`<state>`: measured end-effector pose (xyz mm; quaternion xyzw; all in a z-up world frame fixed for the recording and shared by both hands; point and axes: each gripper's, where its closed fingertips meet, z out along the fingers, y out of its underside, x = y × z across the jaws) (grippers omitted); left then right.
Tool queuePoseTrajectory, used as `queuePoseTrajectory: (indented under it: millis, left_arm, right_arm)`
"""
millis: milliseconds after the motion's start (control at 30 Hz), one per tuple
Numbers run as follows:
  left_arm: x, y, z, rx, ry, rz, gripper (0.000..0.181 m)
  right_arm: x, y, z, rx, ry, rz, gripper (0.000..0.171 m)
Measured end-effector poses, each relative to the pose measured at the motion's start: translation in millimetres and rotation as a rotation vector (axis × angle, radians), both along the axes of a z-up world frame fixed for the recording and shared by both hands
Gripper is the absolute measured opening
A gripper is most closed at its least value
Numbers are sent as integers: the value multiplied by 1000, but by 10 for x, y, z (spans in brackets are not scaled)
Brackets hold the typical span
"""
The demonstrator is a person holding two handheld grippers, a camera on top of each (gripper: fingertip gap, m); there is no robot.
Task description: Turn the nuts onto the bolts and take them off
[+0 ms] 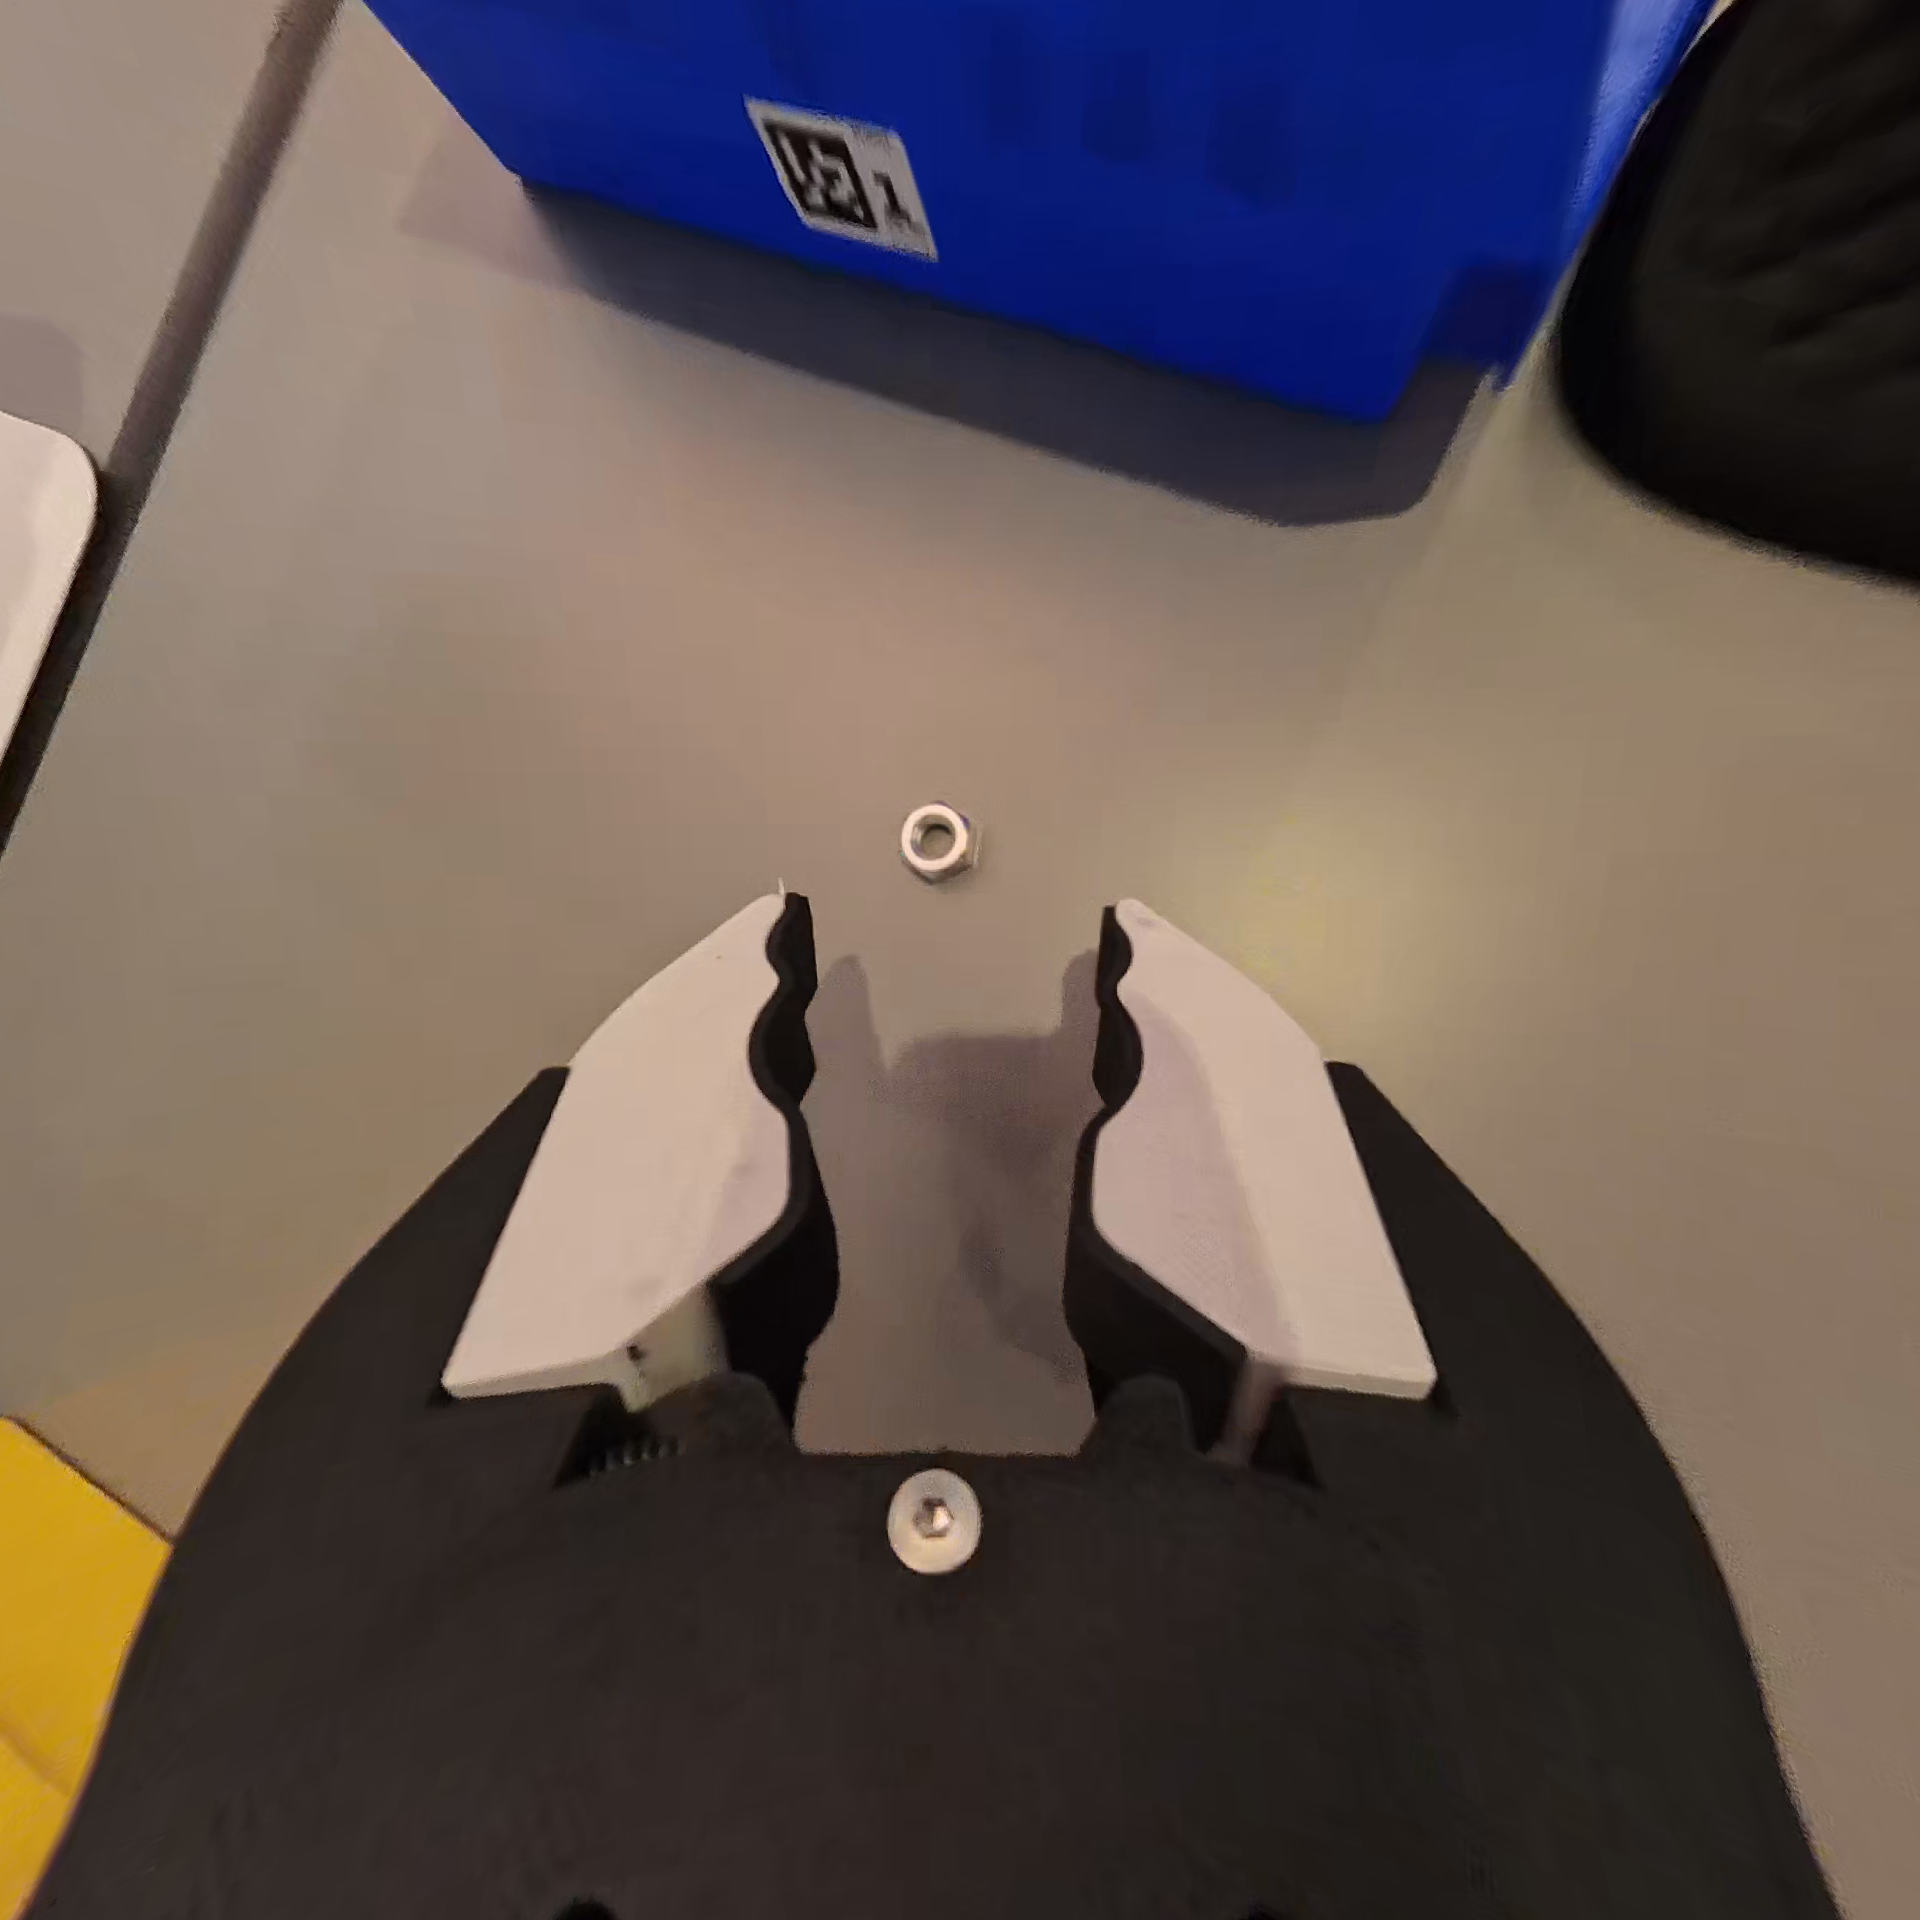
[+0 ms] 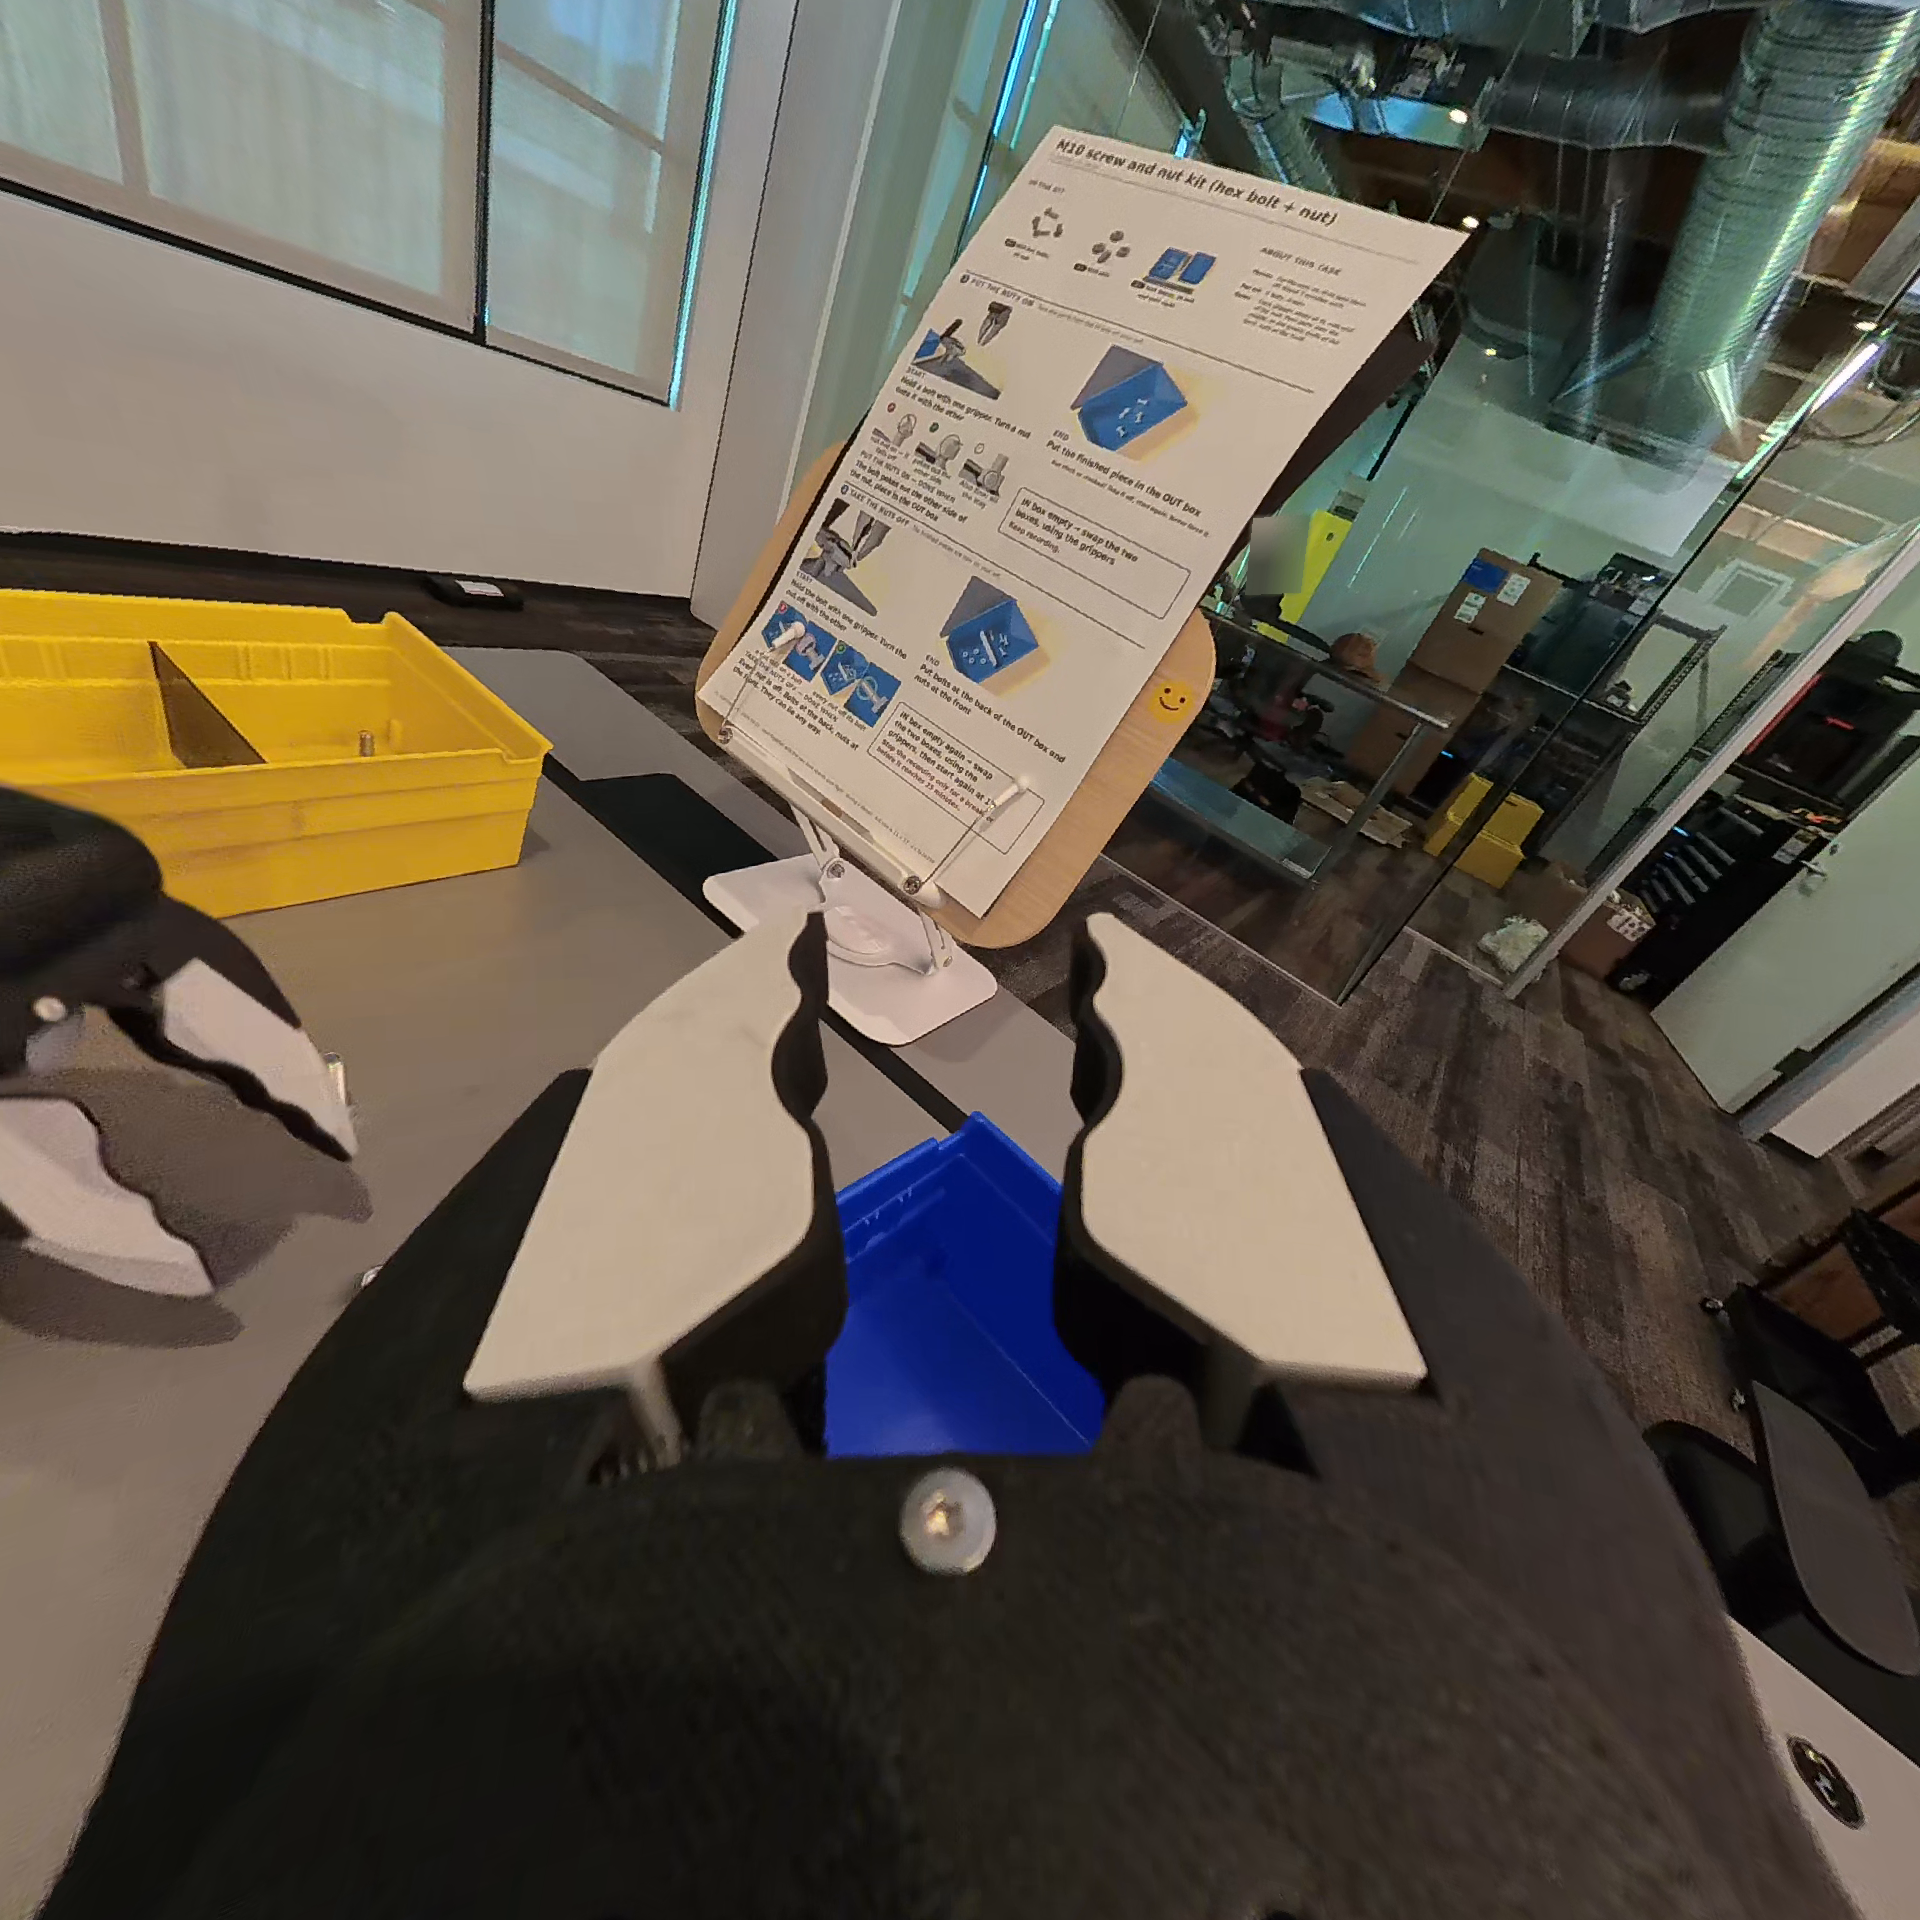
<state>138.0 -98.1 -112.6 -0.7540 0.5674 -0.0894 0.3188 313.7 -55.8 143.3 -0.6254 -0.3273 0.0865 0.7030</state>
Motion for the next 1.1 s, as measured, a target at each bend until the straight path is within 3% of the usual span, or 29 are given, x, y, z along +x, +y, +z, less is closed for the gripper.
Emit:
queuePoseTrajectory:
  millis: [33,267,433,567,667,900,1000,1100]
  left_arm:
    - [43,38,-101,10,30,-7,49]
    - [148,162,-443,-220,117,-24,41]
    - [201,149,-484,-276,112,-73,17]
    - [149,284,-409,-224,105,-45,17]
    - [221,294,84,-227,-96,-52,17]
    - [195,4,2024,-324,-706,-268,17]
    - [-28,-146,2467,-401,-915,-345,17]
    - [-235,-227,2653,-536,-1090,-377,17]
  right_arm:
    - [0,-11,0,1,-4,0,45]
    - [-3,-54,-25,-12,-22,14,45]
    - [14,-23,-78,-38,-33,13,46]
    - [-18,-5,-97,-43,-46,13,46]
    - [-169,-15,-49,-13,-48,58,47]
    - [-1141,-492,70,200,-157,452,44]
    - [-1502,-651,84,382,-282,449,39]
    - [-1805,-709,57,540,-422,367,40]
